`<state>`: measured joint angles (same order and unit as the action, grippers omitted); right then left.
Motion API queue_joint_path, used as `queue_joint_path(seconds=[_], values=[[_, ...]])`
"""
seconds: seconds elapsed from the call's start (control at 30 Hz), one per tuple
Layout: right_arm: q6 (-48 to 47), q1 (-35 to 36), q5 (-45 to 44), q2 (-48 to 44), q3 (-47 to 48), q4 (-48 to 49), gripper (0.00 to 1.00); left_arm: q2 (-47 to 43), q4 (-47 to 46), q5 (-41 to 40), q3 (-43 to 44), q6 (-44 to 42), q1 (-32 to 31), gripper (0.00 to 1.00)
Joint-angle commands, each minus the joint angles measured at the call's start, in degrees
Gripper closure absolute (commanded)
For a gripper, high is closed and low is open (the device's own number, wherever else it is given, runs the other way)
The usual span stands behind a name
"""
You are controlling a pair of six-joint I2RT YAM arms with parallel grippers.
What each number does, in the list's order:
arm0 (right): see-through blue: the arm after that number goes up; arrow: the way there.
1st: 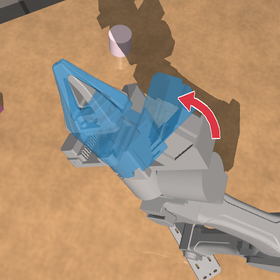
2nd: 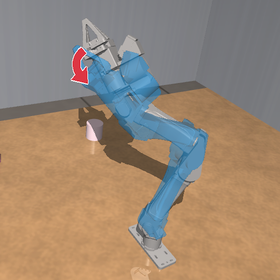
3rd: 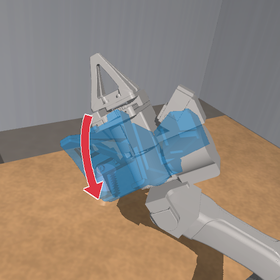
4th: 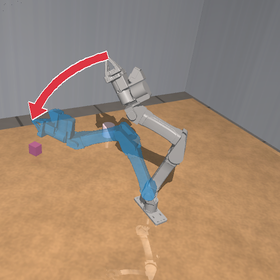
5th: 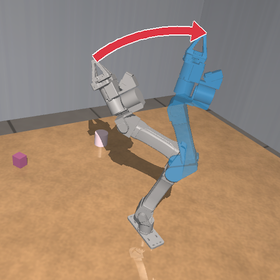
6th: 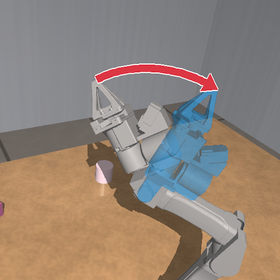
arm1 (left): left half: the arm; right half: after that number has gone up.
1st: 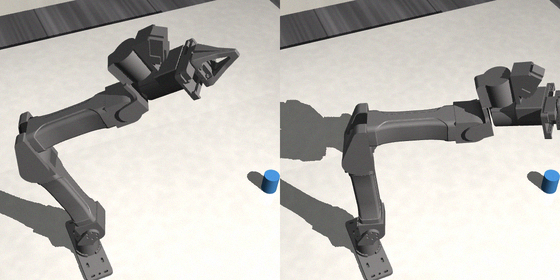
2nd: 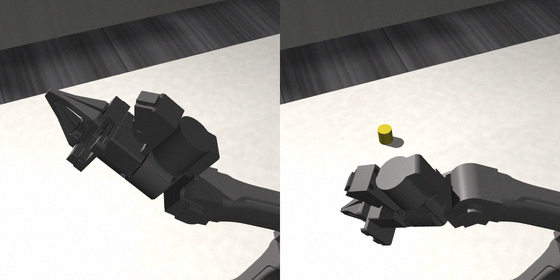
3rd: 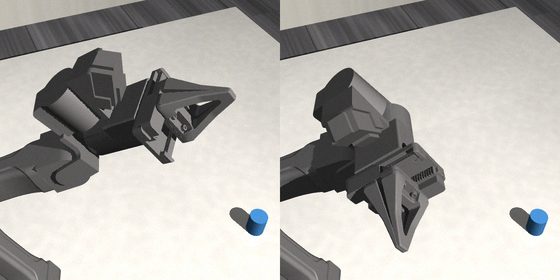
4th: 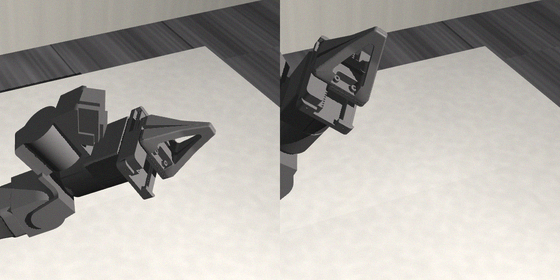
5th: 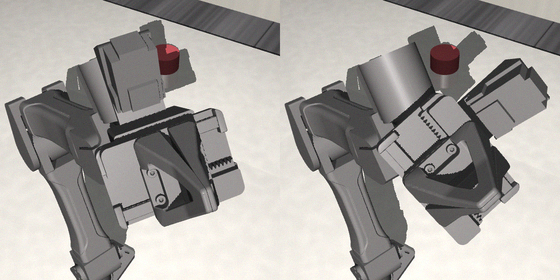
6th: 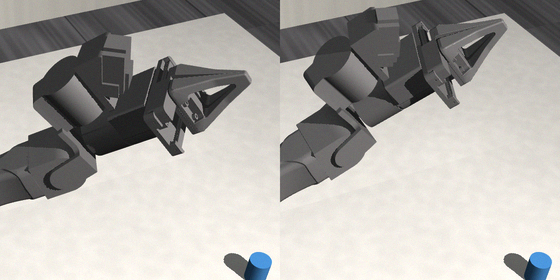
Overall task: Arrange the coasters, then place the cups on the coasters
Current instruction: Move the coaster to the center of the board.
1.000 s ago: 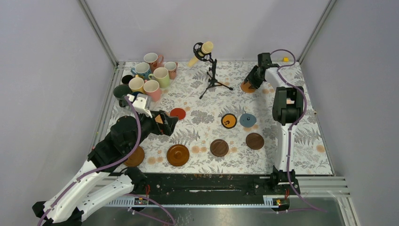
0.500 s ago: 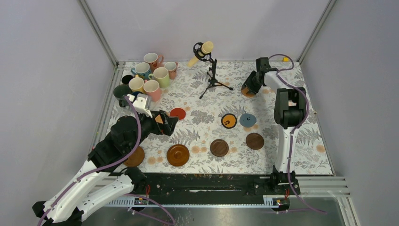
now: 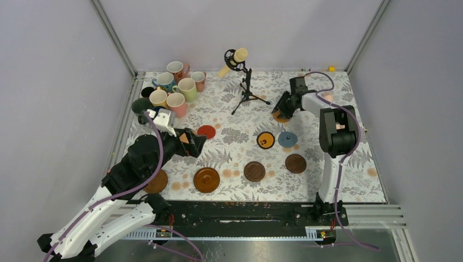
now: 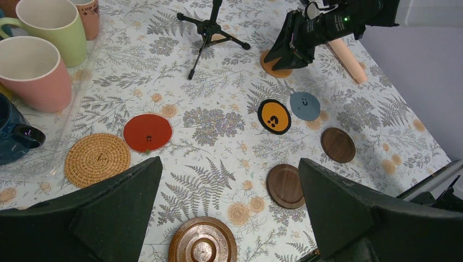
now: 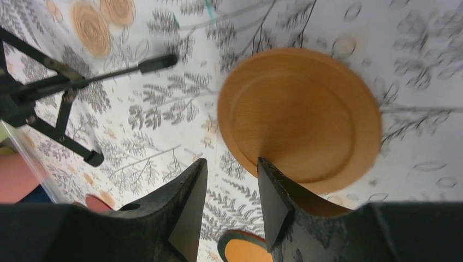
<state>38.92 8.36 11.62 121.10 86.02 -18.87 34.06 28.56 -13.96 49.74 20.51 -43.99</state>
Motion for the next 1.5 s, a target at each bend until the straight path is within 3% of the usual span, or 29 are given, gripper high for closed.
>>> queue_joint_path(seconds=[0.0,0.8,1.13,1.47], values=[[2.63,1.98,0.17,-4.26,-5.91,1.32,0.53,-0.91,-3.05,-0.83,0.02,-0.52,-0.23,0.01],[3.74,5.76,0.39,-9.13,-14.79,6.42,0.54,-0.88,-3.07,-1.26,-0.07,-0.49,-0.24,0.01],[2.7,5.79,2.15,-10.43,-13.94,6.84,0.54,-0.45,-3.02,-1.22,-0.07,-0.56,-0.2,0.01],[0.28,6.44,0.25,-18.99,-14.43,3.59,0.53,0.77,-3.2,-1.71,-0.08,-0.73,-0.17,0.01]])
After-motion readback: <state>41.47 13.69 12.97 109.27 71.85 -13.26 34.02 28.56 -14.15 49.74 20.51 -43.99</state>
